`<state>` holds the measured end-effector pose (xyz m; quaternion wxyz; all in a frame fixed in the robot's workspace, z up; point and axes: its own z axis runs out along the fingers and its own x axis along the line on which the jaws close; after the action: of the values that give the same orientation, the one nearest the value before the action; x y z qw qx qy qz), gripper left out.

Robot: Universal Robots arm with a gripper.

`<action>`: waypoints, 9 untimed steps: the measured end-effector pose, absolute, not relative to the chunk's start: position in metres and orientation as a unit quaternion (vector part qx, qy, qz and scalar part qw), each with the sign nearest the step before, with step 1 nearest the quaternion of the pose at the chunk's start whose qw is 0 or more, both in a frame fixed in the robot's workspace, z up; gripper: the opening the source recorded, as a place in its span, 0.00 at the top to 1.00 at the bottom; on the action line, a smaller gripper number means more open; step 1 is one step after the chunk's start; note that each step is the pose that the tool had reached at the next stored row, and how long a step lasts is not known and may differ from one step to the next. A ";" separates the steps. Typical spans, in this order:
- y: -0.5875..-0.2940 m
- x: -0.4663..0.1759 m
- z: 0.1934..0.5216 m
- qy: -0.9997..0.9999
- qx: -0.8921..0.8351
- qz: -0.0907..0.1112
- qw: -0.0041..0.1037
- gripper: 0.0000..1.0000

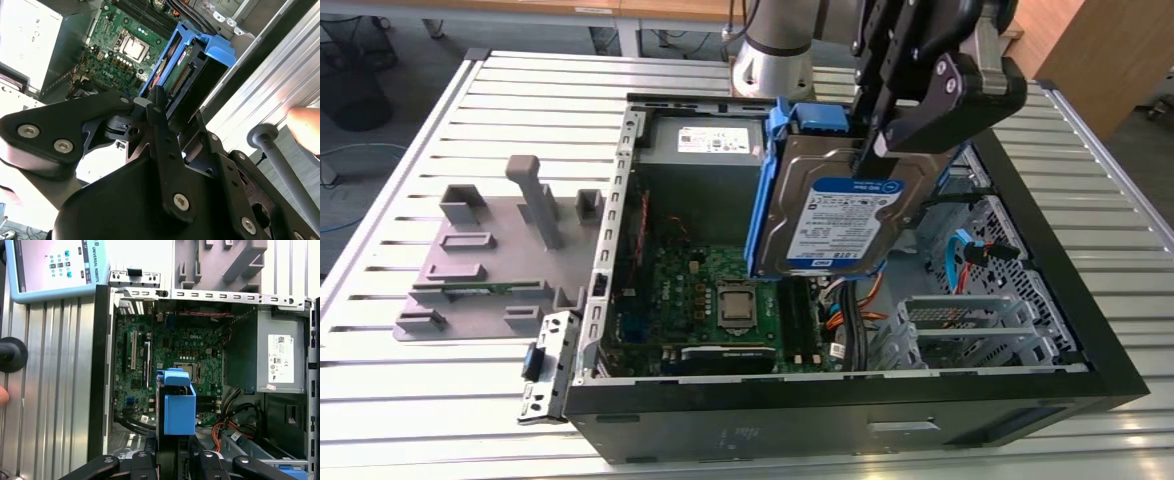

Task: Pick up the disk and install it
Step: 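Pick up the disk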

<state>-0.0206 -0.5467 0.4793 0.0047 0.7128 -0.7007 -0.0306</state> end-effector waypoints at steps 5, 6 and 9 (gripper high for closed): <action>-0.547 -0.012 0.479 -0.701 0.713 -0.031 0.005 0.65; -0.547 -0.010 0.479 -0.701 0.713 -0.031 0.005 0.65; -0.547 -0.004 0.479 -0.701 0.713 -0.031 0.005 0.65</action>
<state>-0.0045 -0.5466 0.4792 0.0047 0.7128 -0.7007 -0.0306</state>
